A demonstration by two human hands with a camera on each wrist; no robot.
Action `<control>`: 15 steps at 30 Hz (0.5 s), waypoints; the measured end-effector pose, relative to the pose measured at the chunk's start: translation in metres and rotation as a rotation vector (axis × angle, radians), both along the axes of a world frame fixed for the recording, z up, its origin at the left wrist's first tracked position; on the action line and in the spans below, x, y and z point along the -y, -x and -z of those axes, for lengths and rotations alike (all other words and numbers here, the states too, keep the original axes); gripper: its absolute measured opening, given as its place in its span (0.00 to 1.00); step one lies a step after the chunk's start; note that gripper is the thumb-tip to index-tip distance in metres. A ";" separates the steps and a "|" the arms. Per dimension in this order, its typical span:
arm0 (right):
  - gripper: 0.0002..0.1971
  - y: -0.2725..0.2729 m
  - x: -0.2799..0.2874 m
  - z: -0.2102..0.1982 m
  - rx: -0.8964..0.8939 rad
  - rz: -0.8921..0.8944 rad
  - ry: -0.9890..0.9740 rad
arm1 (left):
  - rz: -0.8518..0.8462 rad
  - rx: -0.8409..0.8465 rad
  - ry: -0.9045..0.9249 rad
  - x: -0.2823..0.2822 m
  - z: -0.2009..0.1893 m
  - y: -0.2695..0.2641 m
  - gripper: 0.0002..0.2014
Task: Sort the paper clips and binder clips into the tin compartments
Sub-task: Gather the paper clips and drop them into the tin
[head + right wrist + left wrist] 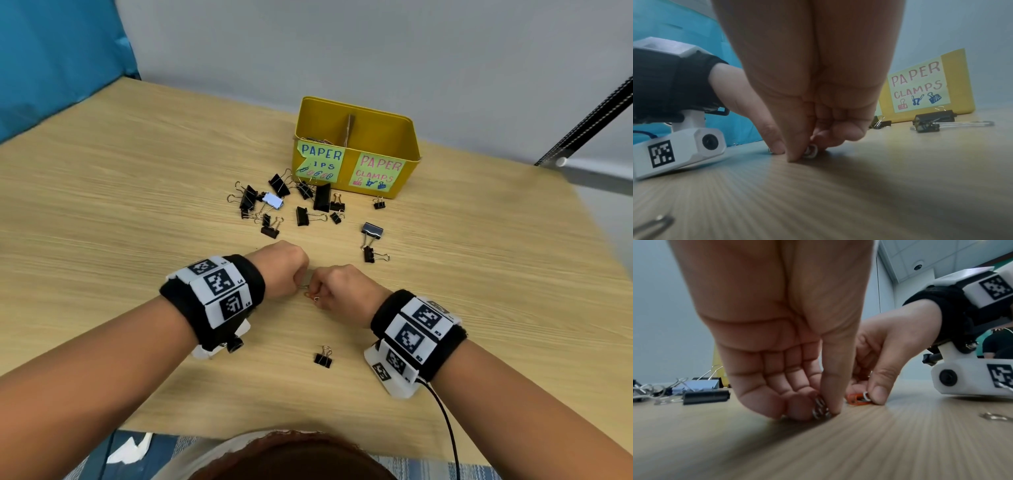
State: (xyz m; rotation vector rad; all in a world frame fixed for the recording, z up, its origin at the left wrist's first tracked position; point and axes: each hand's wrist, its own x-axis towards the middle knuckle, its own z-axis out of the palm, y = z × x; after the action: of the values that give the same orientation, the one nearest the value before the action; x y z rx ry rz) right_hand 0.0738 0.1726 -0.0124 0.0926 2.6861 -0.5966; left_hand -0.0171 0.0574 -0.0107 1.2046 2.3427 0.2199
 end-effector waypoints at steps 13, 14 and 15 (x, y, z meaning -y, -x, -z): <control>0.04 0.050 -0.062 -0.052 -0.191 0.368 0.270 | -0.457 0.340 -0.510 0.004 -0.051 0.068 0.08; 0.03 0.060 -0.067 -0.063 -0.240 0.390 0.300 | -0.500 0.367 -0.587 -0.001 -0.059 0.075 0.09; 0.04 0.071 -0.071 -0.074 -0.293 0.409 0.335 | -0.529 0.362 -0.649 -0.008 -0.067 0.082 0.09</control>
State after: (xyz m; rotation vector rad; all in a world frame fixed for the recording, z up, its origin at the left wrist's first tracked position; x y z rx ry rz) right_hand 0.0024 0.2440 0.0616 0.5062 2.8118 -1.2631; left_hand -0.0989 0.0658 0.0566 0.6668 2.2648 1.3378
